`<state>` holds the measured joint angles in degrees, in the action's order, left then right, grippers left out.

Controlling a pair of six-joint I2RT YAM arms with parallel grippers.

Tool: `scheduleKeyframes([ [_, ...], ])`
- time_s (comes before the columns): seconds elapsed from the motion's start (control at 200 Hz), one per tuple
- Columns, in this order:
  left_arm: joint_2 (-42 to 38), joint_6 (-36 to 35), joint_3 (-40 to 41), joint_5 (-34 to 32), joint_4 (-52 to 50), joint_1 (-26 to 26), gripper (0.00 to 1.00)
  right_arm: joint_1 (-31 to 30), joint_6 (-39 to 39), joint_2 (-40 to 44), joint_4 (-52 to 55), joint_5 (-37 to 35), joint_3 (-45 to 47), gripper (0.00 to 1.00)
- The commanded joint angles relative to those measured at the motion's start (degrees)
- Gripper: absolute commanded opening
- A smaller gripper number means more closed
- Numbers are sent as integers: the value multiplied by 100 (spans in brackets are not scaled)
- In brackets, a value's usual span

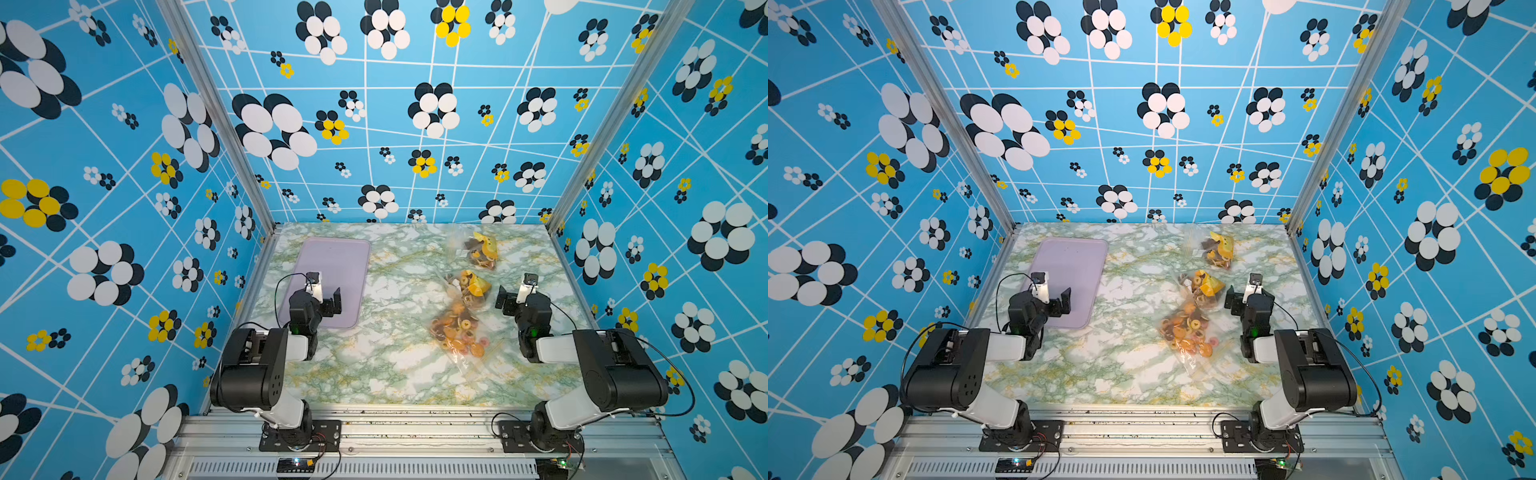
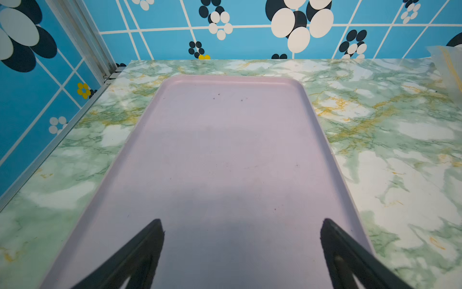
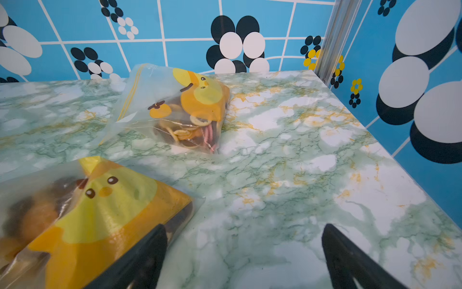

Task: Pour cookies out of the ziploc bag
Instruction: Adjust the ziploc bag at the center of the board.

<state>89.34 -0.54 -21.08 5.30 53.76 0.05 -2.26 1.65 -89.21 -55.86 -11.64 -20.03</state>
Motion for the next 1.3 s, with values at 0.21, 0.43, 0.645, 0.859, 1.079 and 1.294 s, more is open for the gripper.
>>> scheduleKeyframes([
  [0.21,-22,72,-62,-117,4,21,100,-2,132,-26,-47,-548,-45,99],
  [0.43,-13,220,21,-169,181,121,99,-1,146,-22,-57,-577,-36,99],
  [0.645,-13,221,8,-170,161,126,100,-2,135,-33,-38,-579,-53,99],
  [0.859,-106,153,2,-90,85,96,100,-2,34,33,-163,-331,35,99],
  [1.079,-1449,269,-553,-1013,-2123,-195,99,-2,63,1092,522,-468,151,99],
  [1.294,-2454,1471,-1685,-1523,-4770,-539,99,-28,1012,2540,3364,-439,-783,99],
])
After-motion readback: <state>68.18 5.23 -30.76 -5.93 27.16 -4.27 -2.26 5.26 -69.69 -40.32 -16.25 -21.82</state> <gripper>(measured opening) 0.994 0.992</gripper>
